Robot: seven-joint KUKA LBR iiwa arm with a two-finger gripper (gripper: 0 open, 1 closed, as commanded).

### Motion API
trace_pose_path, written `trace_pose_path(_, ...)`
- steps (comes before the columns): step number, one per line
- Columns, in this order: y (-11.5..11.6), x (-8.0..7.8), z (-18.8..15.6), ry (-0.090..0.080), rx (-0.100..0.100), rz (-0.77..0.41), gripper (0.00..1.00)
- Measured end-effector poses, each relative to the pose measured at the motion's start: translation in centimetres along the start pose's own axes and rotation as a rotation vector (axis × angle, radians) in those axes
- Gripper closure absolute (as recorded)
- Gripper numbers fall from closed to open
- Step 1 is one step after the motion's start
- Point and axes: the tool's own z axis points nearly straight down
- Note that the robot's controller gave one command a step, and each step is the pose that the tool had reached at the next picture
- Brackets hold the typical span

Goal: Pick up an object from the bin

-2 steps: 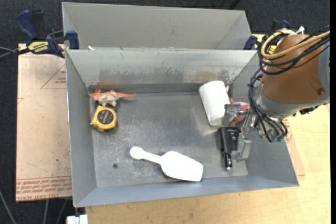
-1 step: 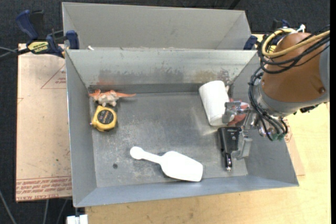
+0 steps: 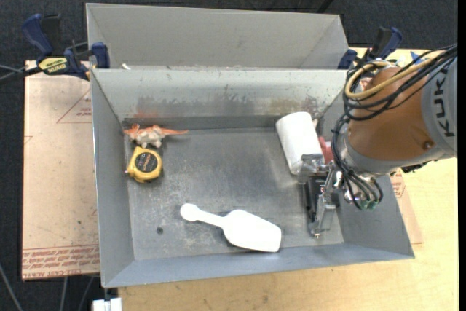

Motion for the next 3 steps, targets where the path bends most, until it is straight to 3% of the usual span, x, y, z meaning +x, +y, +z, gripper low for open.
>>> trace_pose_path(1,3.6,0.4,4.7,0.006,0.0,-0.044,0.0)
trace_pose_path(2,5.9,0.6,7.9,0.0,-0.003,-0.198,0.0)
trace_pose_path(3,6.2,0.6,8.5,0.0,-0.001,-0.189,0.0)
